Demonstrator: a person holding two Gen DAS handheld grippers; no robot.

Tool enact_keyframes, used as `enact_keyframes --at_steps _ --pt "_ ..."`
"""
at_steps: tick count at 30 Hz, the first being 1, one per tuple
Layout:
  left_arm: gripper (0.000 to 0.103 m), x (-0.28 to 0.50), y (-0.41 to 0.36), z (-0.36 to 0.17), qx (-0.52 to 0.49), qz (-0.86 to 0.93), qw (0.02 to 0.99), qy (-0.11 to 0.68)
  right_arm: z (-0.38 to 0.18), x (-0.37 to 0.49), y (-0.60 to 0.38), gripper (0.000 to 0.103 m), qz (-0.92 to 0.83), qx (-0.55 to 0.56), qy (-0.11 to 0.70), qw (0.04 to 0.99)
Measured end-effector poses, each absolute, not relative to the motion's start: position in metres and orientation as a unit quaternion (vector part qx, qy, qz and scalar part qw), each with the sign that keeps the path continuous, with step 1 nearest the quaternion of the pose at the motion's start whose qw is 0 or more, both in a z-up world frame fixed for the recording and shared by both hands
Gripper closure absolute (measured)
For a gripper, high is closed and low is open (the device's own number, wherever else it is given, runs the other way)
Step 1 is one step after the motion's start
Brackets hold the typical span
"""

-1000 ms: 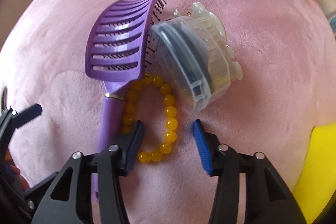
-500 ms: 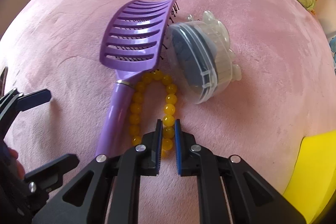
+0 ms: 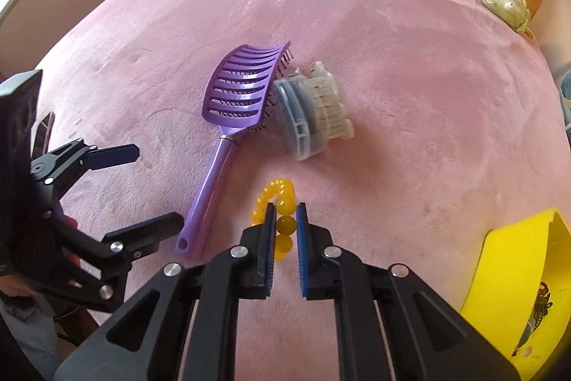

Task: Organize jewelry
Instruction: 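Lift and carry the yellow bracelet with the right tool over the bin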

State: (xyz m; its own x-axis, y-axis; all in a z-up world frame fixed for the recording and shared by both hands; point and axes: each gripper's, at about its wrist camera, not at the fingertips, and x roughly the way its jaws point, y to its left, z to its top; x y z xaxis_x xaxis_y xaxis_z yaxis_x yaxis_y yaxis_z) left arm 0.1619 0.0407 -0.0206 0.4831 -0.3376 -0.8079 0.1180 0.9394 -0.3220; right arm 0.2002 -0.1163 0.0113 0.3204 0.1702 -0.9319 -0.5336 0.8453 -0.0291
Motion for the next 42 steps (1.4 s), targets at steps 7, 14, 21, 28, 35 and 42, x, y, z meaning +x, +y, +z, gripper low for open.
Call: enact_keyframes --at_steps 7,14,21,28,35,42 --pt "0.007 0.165 -0.004 -0.008 -0.08 -0.151 0.853 0.493 0.045 0.19 -0.171 0.091 0.215 -0.149 0.519 0.814" --pt "0.007 0.167 -0.06 0.004 -0.057 -0.181 0.85 0.491 0.092 0.187 -0.256 0.091 0.186 -0.098 0.486 0.848" --pt "0.007 0.17 -0.113 0.012 -0.039 -0.213 0.847 0.485 0.138 0.19 -0.356 0.091 0.112 -0.056 0.453 0.883" --pt "0.007 0.172 -0.143 0.005 -0.026 -0.228 0.838 0.495 0.098 0.198 -0.432 0.091 0.041 -0.034 0.496 0.867" --pt "0.007 0.167 -0.165 0.006 -0.016 -0.238 0.833 0.498 0.029 0.194 -0.452 0.091 0.026 -0.027 0.555 0.831" --pt "0.007 0.172 -0.203 0.021 0.008 -0.255 0.832 0.493 0.015 0.188 -0.455 0.091 0.038 -0.026 0.562 0.826"
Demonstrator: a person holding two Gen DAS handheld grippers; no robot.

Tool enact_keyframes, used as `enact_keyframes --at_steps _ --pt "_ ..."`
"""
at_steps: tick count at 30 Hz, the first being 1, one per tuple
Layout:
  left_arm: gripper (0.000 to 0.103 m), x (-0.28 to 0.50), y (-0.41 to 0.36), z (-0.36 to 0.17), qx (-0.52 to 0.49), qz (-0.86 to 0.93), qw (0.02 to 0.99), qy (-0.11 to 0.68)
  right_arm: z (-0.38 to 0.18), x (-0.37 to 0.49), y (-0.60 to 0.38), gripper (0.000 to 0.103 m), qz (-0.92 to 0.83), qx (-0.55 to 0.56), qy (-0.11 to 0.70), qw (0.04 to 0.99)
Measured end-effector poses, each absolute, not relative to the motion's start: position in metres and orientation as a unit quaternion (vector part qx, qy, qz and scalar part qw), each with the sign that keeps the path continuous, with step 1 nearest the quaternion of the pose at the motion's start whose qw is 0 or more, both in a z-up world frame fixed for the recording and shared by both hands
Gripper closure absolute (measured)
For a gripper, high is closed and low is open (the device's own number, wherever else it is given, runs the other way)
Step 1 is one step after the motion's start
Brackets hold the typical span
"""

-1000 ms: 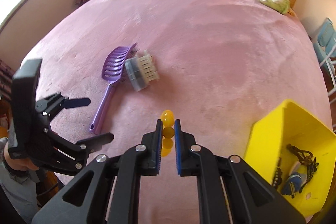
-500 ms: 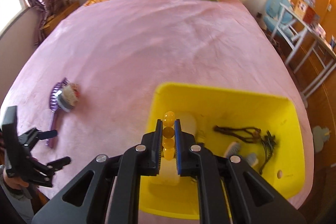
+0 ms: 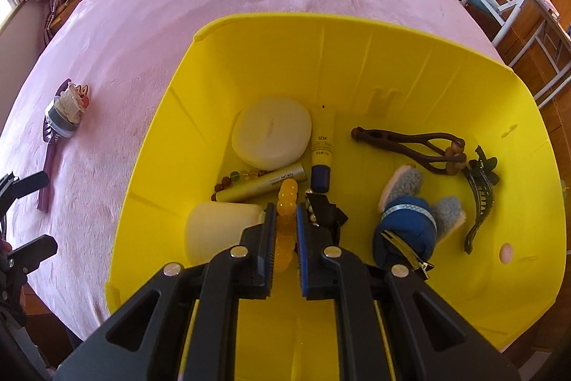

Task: Organize jewelry
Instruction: 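Lift and carry the yellow bracelet with the right tool over the bin, then lower the bracelet into the bin and open the right tool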

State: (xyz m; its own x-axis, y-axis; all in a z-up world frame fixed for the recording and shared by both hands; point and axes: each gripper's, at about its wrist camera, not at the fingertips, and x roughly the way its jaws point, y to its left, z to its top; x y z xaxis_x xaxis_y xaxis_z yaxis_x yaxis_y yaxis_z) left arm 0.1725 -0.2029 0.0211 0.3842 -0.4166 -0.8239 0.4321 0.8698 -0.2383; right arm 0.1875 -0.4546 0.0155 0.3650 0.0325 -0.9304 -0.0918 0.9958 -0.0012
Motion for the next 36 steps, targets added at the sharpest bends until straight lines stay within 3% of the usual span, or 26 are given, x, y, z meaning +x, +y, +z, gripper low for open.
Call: enact_keyframes --at_steps 19,36 --pt "0.007 0.21 -0.305 0.06 0.097 -0.277 0.831 0.473 0.037 0.181 -0.496 0.091 0.058 -0.021 0.538 0.84" --pt "0.007 0.197 -0.362 0.07 0.178 -0.304 0.818 0.455 0.038 0.169 -0.529 0.09 0.05 0.002 0.526 0.849"
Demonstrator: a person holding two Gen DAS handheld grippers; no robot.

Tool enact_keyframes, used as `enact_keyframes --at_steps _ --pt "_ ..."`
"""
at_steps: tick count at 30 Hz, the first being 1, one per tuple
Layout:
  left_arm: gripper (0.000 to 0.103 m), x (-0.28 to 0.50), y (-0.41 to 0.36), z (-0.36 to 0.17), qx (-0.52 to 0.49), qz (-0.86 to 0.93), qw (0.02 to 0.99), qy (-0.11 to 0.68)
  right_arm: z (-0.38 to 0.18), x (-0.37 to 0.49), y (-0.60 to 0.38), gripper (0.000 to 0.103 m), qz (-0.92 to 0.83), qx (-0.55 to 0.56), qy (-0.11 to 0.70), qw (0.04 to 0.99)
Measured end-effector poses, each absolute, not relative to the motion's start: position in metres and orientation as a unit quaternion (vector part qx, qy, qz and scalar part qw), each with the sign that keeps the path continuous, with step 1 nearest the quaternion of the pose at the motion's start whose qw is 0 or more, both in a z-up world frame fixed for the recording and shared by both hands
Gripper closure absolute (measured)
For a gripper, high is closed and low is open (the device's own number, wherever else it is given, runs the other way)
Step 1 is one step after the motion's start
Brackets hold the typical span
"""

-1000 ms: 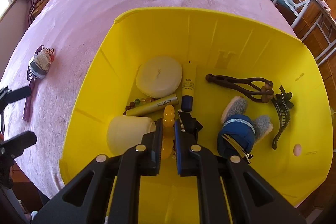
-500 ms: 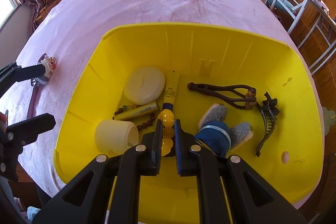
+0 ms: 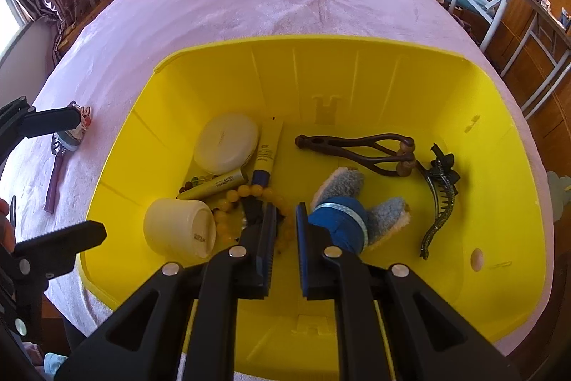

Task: Organize jewelry
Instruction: 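Lower the bracelet into the bin and open the right tool, then withdraw both tools from the bin toward the purple brush on the bed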

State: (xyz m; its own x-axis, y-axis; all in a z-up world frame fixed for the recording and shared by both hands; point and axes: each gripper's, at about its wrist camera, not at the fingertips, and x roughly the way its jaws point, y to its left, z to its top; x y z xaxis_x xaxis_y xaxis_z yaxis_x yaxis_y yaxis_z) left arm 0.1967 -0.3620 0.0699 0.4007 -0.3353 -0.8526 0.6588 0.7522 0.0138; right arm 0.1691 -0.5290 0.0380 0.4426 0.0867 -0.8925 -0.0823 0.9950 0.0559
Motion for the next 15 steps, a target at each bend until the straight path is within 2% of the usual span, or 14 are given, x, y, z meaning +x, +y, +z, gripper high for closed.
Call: enact_keyframes --at_steps 1,3,7,15 --pt "0.007 0.196 -0.365 0.071 0.183 -0.305 0.817 0.453 0.039 0.168 -0.531 0.088 0.049 0.003 0.523 0.851" --pt "0.007 0.196 -0.371 0.07 0.189 -0.306 0.816 0.452 0.042 0.165 -0.536 0.067 0.049 0.006 0.519 0.853" --pt "0.007 0.196 -0.384 0.068 0.195 -0.31 0.813 0.452 0.044 0.159 -0.547 0.065 0.047 0.015 0.513 0.857" --pt "0.007 0.194 -0.395 0.064 0.194 -0.315 0.814 0.448 0.044 0.151 -0.564 0.05 0.041 0.035 0.505 0.861"
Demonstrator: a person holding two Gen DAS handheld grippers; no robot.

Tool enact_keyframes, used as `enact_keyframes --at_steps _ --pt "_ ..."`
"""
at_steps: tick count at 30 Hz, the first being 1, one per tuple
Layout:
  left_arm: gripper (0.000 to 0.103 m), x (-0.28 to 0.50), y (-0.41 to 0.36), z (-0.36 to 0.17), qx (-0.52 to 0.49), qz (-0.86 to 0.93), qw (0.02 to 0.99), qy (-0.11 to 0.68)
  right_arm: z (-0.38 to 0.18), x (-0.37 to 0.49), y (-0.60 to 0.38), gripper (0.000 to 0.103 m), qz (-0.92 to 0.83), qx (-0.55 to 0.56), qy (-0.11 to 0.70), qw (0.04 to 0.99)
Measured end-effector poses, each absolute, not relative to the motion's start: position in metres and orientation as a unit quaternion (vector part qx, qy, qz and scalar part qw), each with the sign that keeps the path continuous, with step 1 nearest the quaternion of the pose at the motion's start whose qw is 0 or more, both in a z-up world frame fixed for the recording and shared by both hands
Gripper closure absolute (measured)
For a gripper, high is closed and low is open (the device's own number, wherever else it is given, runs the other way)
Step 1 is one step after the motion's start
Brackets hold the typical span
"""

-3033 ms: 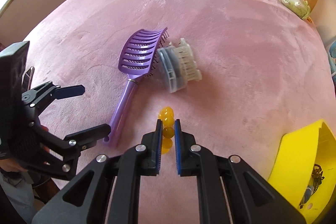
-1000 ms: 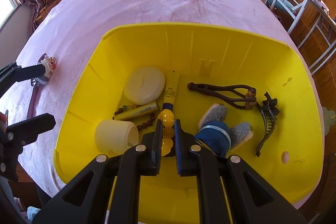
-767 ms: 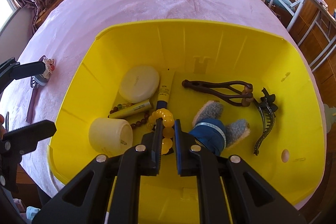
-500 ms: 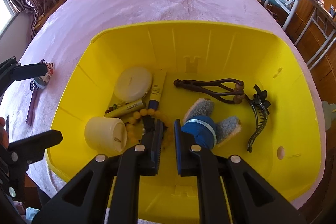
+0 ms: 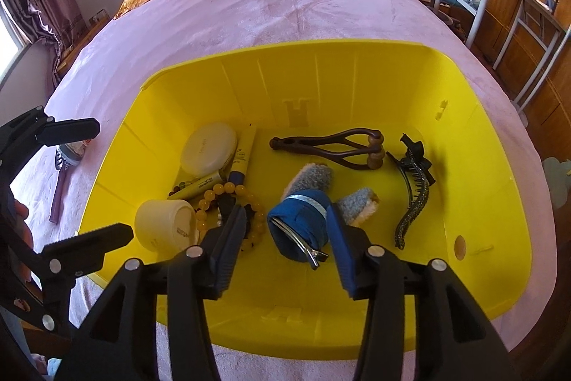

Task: Organize jewelry
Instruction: 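Withdraw both tools from the bin toward the purple brush on the bed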

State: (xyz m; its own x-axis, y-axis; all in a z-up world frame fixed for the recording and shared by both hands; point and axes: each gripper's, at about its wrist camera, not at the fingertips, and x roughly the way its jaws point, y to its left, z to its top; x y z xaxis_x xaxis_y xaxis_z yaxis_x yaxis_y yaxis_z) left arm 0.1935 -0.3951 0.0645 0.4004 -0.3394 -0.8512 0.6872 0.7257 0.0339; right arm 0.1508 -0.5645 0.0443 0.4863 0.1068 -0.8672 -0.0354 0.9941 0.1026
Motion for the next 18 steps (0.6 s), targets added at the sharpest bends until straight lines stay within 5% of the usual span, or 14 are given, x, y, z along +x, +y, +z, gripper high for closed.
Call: enact_keyframes --at_steps 5,18 --pt "0.007 0.192 -0.391 0.063 0.193 -0.314 0.813 0.451 0.048 0.148 -0.566 0.014 0.044 0.049 0.492 0.868" --pt "0.007 0.183 -0.377 0.073 0.229 -0.312 0.811 0.438 0.058 0.144 -0.536 0.008 0.063 -0.029 0.501 0.862"
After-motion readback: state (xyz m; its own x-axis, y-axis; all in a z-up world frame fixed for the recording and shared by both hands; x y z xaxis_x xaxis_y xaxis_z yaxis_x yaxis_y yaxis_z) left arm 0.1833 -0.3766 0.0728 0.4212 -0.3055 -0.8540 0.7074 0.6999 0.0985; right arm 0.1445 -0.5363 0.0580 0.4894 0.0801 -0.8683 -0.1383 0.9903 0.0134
